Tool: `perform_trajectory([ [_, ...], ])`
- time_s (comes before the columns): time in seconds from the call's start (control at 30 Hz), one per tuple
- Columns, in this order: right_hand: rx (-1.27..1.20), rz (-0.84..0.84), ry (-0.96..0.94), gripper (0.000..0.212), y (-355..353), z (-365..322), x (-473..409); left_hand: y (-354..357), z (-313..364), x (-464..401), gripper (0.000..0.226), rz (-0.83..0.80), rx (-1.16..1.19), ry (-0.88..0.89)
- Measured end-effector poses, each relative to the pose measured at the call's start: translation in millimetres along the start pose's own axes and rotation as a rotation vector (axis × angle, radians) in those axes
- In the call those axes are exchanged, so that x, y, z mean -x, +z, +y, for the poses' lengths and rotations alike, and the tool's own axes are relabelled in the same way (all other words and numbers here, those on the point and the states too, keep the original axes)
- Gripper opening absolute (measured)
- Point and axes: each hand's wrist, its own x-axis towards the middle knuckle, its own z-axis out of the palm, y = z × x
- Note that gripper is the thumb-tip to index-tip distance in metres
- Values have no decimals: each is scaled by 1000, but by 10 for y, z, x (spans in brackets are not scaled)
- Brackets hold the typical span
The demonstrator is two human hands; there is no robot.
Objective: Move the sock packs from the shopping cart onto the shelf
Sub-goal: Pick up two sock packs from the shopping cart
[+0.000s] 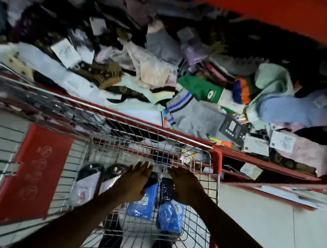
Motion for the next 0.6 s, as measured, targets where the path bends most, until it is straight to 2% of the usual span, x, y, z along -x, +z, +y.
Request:
perform_trajectory([
  [0.07, -5, -166, 17, 81, 100, 46, -187, 57, -33, -215, 96, -101, 13, -12],
  [0.23, -16, -348, 38, 85, 286, 119, -577, 202, -114, -681, 100, -198, 67, 16],
  [0.37, 36, -329, 46, 90, 282, 153, -720, 208, -181, -896, 91, -222, 41, 13],
  [0.53, 87, -392, 48, 66, 278, 188, -720, 248, -201, -948, 70, -226, -85, 31],
  [0.6, 52, -370, 54, 68, 292, 204, -695, 263, -206, -933, 67, -240, -85, 42],
])
